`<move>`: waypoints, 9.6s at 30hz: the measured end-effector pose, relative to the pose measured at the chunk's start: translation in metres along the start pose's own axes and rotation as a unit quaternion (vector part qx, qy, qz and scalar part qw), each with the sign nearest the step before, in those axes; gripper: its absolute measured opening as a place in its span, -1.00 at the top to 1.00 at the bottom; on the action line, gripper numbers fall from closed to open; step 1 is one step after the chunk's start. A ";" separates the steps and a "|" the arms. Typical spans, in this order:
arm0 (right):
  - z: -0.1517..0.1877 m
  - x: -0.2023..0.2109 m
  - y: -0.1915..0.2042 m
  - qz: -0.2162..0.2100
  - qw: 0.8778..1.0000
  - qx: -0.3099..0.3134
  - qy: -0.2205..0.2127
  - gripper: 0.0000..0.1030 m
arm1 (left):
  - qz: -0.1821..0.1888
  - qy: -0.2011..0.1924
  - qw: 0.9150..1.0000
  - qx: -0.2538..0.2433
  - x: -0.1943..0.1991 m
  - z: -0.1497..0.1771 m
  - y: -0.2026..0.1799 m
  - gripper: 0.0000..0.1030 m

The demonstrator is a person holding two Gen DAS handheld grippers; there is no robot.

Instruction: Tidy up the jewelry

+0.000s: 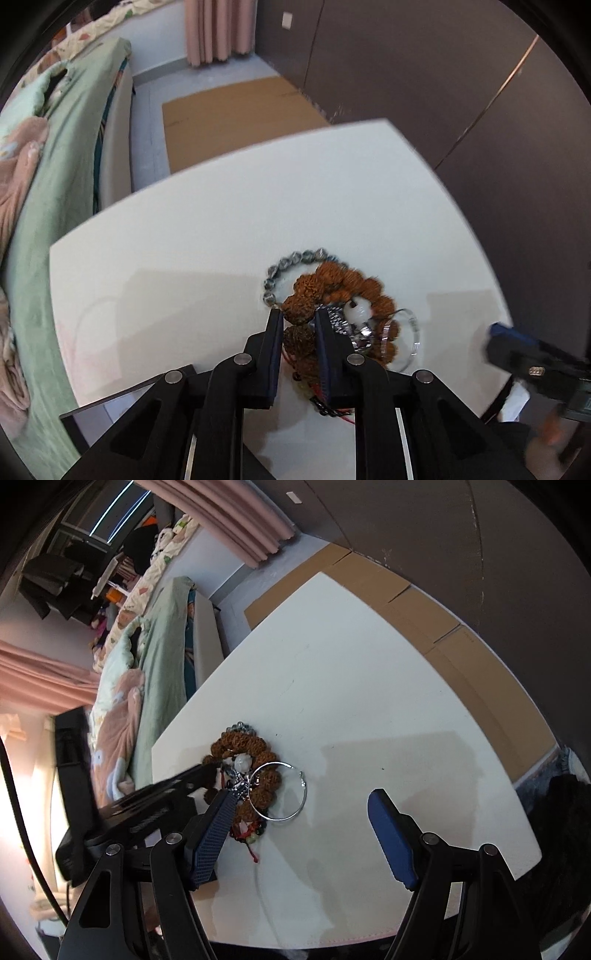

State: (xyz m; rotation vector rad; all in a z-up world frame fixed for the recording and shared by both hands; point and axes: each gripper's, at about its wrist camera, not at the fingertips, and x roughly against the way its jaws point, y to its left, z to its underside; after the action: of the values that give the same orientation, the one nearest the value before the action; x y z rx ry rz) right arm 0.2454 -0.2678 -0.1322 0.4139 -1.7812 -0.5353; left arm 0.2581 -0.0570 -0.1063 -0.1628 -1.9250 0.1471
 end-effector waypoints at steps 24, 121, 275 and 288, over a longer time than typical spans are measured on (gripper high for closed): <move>0.010 -0.029 0.030 0.003 0.998 0.060 0.031 -0.48 | 0.067 -0.113 0.991 0.017 0.108 0.007 0.017 0.65; 0.015 0.019 0.039 -0.079 0.995 0.058 -0.004 -0.36 | 0.043 -0.134 0.989 0.037 0.110 0.049 0.030 -0.38; 0.019 -0.022 0.086 0.026 0.972 0.233 0.007 0.78 | 0.018 -0.123 0.988 0.091 0.128 0.069 0.073 0.66; 0.041 0.026 0.136 -0.125 0.959 0.251 -0.046 0.78 | 0.021 -0.140 0.982 0.122 0.124 0.094 0.104 -0.73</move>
State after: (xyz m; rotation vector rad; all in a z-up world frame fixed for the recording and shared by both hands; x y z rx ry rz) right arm 0.1986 -0.1630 -0.0448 0.9911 -1.9609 -0.2691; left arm 0.1316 0.0656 -0.0445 -0.0180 -2.1628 0.4522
